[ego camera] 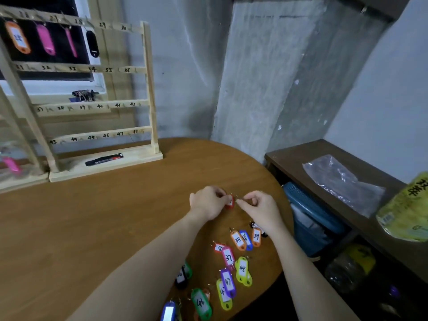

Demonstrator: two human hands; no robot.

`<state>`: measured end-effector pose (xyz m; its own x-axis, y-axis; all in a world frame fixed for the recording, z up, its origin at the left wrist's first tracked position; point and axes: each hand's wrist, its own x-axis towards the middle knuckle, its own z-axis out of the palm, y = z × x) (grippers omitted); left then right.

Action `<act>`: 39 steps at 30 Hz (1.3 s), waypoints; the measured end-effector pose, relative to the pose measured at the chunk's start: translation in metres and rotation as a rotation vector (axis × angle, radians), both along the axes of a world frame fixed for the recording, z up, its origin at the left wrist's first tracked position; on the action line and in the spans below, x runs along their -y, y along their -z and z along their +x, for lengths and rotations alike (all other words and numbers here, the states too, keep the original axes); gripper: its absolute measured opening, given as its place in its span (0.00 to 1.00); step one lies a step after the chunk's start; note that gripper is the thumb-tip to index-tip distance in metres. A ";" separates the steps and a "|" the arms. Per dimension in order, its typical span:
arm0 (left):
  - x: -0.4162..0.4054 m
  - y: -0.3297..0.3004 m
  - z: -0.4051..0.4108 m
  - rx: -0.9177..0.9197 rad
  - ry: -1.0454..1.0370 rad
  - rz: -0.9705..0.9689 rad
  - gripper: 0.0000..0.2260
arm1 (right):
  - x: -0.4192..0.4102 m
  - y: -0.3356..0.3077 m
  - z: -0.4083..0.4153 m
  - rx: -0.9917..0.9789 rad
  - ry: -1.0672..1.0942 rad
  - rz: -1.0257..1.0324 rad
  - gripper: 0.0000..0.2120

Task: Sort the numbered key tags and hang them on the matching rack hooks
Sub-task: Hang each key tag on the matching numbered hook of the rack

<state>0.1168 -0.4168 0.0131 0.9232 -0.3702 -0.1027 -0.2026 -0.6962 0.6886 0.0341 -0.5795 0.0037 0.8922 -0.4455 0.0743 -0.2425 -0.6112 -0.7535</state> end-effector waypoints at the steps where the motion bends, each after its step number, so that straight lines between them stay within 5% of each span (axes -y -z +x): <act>1: 0.005 0.001 0.001 0.015 -0.019 0.011 0.12 | 0.001 0.001 0.002 -0.019 -0.014 -0.025 0.13; 9: 0.017 -0.002 0.014 -0.032 0.004 0.069 0.08 | 0.011 -0.001 0.009 -0.101 -0.091 -0.025 0.08; 18: -0.014 -0.010 0.013 -0.214 0.137 -0.185 0.05 | 0.004 -0.008 -0.001 0.011 -0.124 0.074 0.11; 25: -0.048 -0.028 -0.004 -0.286 0.025 -0.432 0.05 | -0.003 -0.013 -0.001 -0.039 -0.089 0.095 0.12; 30: -0.091 -0.063 -0.003 -0.164 -0.012 -0.491 0.05 | -0.006 -0.037 0.007 -0.068 -0.085 0.190 0.10; 39: -0.181 -0.171 0.027 0.085 -0.104 -0.561 0.04 | -0.102 -0.130 0.085 0.218 -0.263 0.359 0.08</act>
<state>0.1440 -0.2361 0.1837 0.9541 -0.2536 0.1594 -0.2234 -0.2479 0.9427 0.1194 -0.4778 0.1336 0.9586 -0.2386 0.1551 0.0722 -0.3233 -0.9435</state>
